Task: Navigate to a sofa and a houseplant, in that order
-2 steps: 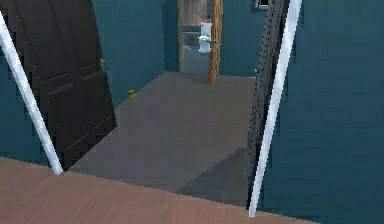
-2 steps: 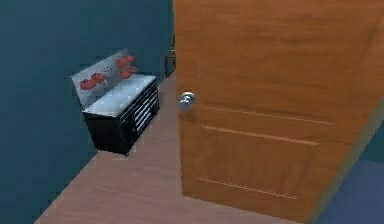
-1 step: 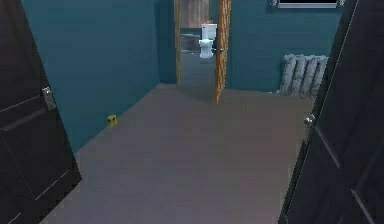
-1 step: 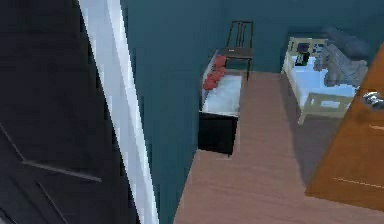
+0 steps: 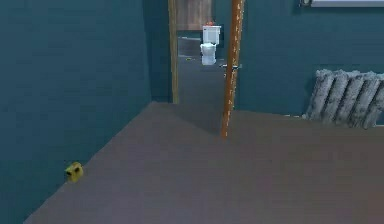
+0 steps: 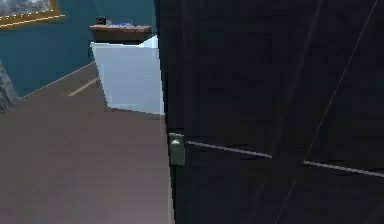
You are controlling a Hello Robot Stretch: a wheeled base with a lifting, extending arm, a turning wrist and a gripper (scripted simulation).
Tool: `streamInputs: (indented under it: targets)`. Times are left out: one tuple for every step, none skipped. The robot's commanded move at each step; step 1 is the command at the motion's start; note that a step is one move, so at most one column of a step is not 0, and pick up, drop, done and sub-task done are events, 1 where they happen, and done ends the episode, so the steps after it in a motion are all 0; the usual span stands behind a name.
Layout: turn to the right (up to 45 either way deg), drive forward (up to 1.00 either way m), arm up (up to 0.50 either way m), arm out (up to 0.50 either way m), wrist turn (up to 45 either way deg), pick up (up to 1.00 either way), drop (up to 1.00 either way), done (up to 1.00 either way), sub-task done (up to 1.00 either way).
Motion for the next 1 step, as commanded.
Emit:
streamInputs:
  targets:
    - [0.0,1.00,0.00,0.00,0.0,0.00,0.00,0.00,0.00]
